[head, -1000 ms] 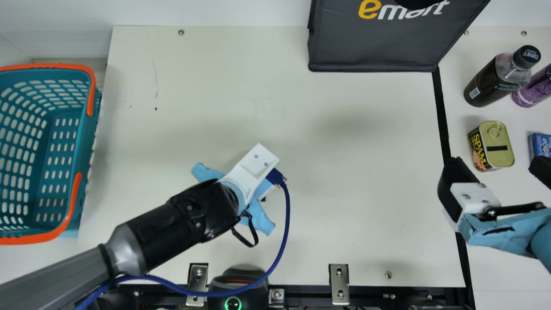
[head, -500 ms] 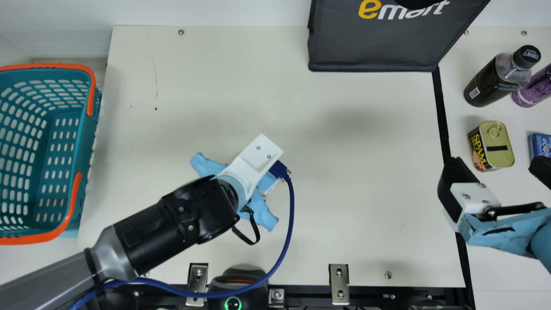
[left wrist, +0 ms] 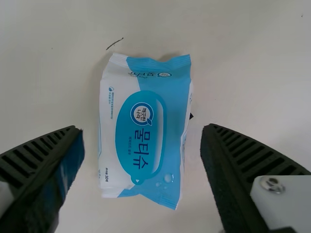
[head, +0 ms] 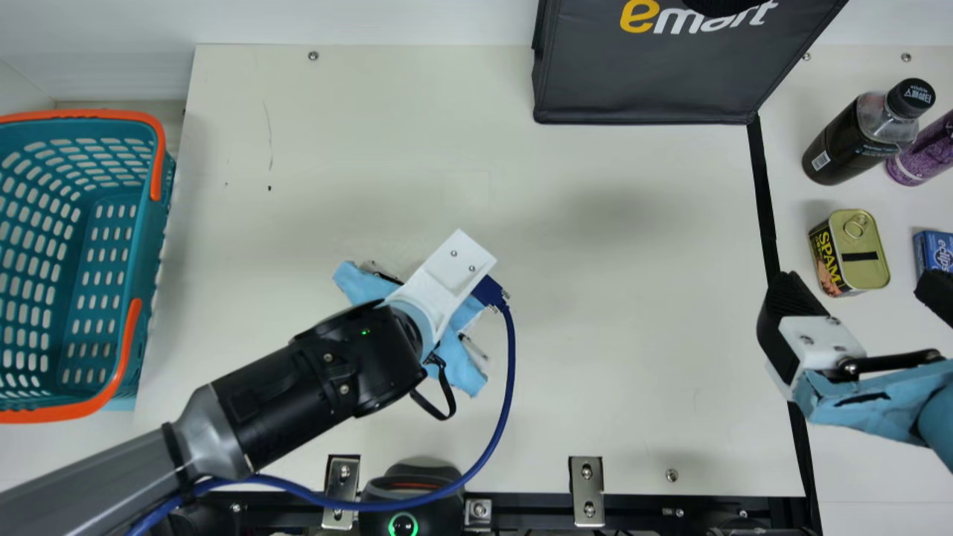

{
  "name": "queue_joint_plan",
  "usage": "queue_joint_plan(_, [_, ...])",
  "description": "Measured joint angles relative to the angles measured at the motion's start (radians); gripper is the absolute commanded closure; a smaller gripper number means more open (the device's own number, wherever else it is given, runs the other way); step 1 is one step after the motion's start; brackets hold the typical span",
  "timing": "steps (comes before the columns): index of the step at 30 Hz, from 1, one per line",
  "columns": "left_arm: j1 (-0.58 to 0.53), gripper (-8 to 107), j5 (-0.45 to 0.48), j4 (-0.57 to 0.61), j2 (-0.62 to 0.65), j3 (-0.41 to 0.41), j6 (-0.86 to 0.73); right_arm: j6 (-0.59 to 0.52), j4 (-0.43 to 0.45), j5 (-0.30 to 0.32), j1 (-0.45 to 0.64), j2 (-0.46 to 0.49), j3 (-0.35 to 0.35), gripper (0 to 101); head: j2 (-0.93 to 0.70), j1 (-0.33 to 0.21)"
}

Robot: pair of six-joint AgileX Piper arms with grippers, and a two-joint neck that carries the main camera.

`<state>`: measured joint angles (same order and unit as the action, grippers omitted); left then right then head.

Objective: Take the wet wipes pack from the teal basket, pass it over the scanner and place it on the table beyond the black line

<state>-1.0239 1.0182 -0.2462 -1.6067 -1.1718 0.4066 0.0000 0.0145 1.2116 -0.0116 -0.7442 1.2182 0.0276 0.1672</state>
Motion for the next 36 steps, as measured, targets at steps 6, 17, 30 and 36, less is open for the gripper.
queue_joint_plan(6, [0.006, 9, 0.0, -0.002, -0.025, 0.002, 0.007, 0.0, 0.0, 0.0, 0.0, 0.0, 0.0, 6, 0.0, 0.0])
queue_joint_plan(17, [0.018, 9, -0.018, 0.008, -0.064, 0.018, -0.005, 0.0, 0.0, 0.0, 0.0, 0.0, 0.0, 6, 0.0, 0.0])
queue_joint_plan(30, [0.052, 9, -0.064, 0.041, -0.109, 0.047, -0.036, 0.0, 0.0, 0.0, 0.0, 0.0, 0.0, 6, -0.002, 0.0])
queue_joint_plan(36, [0.064, 9, -0.083, 0.065, -0.13, 0.053, -0.056, 0.0, 0.0, 0.0, 0.0, 0.0, 0.0, 6, 0.0, 0.0])
